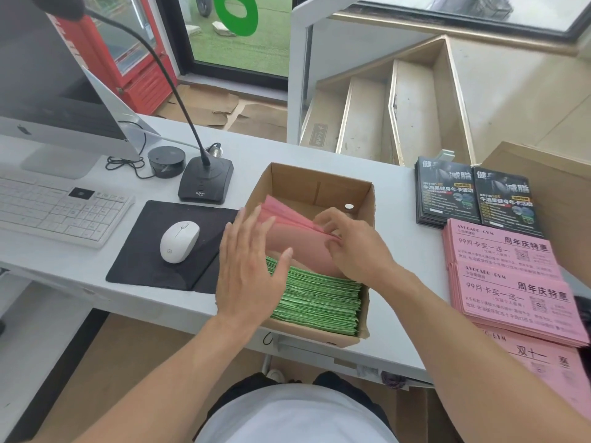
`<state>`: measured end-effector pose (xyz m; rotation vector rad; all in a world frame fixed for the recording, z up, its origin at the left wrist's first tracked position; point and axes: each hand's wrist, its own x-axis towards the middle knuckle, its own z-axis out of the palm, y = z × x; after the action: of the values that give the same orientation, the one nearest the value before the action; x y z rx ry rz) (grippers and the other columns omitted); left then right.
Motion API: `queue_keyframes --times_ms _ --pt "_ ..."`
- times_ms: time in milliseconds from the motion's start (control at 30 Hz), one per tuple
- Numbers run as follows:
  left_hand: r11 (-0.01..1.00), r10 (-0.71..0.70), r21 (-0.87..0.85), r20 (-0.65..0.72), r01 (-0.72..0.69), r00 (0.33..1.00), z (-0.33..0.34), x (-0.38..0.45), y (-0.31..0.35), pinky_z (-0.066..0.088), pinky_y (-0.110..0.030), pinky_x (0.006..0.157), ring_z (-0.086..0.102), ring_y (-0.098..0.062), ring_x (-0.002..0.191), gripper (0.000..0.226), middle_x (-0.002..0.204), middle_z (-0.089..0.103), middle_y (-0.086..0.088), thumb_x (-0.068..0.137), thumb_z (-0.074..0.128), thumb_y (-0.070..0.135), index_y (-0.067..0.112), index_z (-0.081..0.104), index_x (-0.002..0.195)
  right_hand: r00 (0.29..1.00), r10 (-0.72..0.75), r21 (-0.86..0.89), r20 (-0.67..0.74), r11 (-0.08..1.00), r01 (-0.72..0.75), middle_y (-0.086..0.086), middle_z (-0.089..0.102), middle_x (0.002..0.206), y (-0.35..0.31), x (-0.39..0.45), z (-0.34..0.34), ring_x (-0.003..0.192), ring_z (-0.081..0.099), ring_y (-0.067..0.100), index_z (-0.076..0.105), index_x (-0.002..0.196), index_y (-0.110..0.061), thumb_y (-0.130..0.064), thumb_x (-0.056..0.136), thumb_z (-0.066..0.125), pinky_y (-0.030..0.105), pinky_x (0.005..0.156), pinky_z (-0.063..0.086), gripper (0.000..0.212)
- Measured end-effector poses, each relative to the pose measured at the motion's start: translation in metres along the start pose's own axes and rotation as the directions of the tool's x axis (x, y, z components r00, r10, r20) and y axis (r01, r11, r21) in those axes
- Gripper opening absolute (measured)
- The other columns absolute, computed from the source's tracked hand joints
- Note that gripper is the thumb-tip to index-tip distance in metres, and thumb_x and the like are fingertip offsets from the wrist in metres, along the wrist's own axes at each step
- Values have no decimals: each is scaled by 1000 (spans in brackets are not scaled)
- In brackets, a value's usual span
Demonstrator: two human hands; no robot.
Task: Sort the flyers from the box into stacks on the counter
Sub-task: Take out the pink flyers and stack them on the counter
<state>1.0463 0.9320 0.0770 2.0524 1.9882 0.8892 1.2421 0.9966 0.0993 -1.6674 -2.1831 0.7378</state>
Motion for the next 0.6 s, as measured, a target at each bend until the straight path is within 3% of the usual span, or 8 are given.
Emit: queue_keyframes --times_ms 100,200,300,400,433,500,567,600 --pt "986 139 -106 128 -126 982 -1 -4 29 8 -39 127 6 -12 155 89 166 20 3 86 58 68 20 31 155 979 175 405 -107 907 -118 -13 70 102 -4 -12 -22 88 66 6 59 112 -37 -7 91 66 29 73 52 37" --pt "980 184 -133 305 -150 934 13 -7 70 2 -32 126 -5 -9 154 114 169 1 6 79 63 74 23 4 162 942 337 772 -11 602 -206 -1 73 103 -7 -31 -49 85 68 15 62 112 -25 3 86 70 31 64 51 39" --pt "950 281 -201 209 -241 936 22 -4 102 39 -43 116 27 -22 148 99 164 25 -4 82 78 30 15 18 160 921 390 839 -11 505 -204 2 72 106 -4 -55 -76 81 70 14 61 115 -21 3 88 67 32 64 52 36" --pt "885 324 -394 133 -250 937 29 0 124 57 -41 90 59 -26 124 80 149 53 -5 84 60 -3 15 32 157 913 406 922 -39 367 -124 5 72 105 11 -84 -101 80 72 16 64 119 -16 -7 97 61 33 63 58 25" --pt "840 314 -503 142 -205 939 27 2 132 57 -33 87 65 -18 114 68 138 62 -1 91 53 0 19 38 154 902 425 931 -70 353 -95 6 73 107 18 -94 -108 85 74 20 66 121 -16 -15 100 59 34 65 60 22" --pt "719 294 -691 214 -68 931 20 3 154 49 -12 83 66 2 100 41 117 70 13 104 46 9 26 53 140 819 517 857 -249 512 -62 1 73 113 43 -116 -117 99 73 19 65 125 -22 -29 99 64 34 75 62 28" --pt "534 276 -822 390 197 878 18 2 174 48 -11 89 64 2 109 28 114 72 18 106 47 14 30 61 125 722 577 731 -382 666 -146 -12 68 120 73 -140 -125 111 65 5 57 133 -34 -42 88 74 25 86 55 49" --pt "443 280 -832 483 334 830 21 0 181 51 -17 93 65 -3 114 26 117 73 15 105 49 15 30 63 121 739 586 730 -334 656 -191 -15 67 124 88 -152 -128 113 64 2 54 137 -36 -46 86 74 24 89 52 56"
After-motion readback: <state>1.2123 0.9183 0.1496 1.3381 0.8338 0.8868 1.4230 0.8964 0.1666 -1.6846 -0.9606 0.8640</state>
